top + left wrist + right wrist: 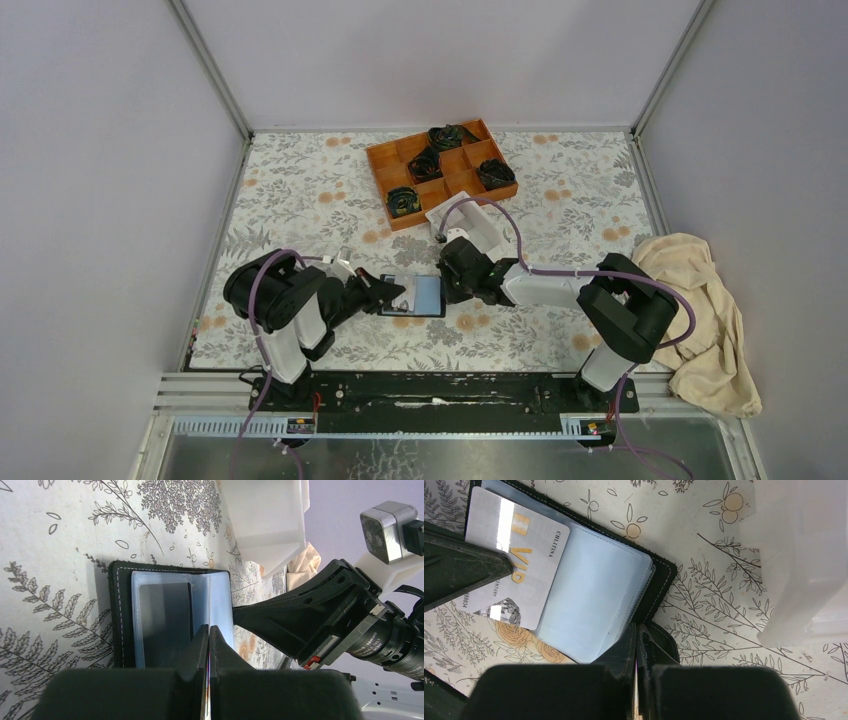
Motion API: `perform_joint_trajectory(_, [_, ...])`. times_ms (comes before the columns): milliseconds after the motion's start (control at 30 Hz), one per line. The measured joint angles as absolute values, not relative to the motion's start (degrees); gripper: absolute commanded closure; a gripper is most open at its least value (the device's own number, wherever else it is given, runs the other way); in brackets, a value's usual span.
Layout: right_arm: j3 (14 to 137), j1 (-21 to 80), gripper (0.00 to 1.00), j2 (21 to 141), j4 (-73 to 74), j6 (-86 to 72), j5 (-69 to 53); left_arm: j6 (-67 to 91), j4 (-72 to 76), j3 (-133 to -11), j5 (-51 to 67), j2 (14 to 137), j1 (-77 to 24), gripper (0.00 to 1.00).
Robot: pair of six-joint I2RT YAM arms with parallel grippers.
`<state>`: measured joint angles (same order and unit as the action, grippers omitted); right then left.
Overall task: Put the credit cards into the card holder
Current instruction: Insert the credit card into the card holder.
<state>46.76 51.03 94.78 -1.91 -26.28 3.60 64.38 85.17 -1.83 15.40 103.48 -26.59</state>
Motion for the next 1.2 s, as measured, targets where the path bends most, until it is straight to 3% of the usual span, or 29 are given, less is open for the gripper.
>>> perform_joint_trajectory(1200, [46.7,51.0,1.00,94.8,-1.9,-26.3,3.6,64.1,79.3,-2.3,14.6,100.7,-26.6,1.00])
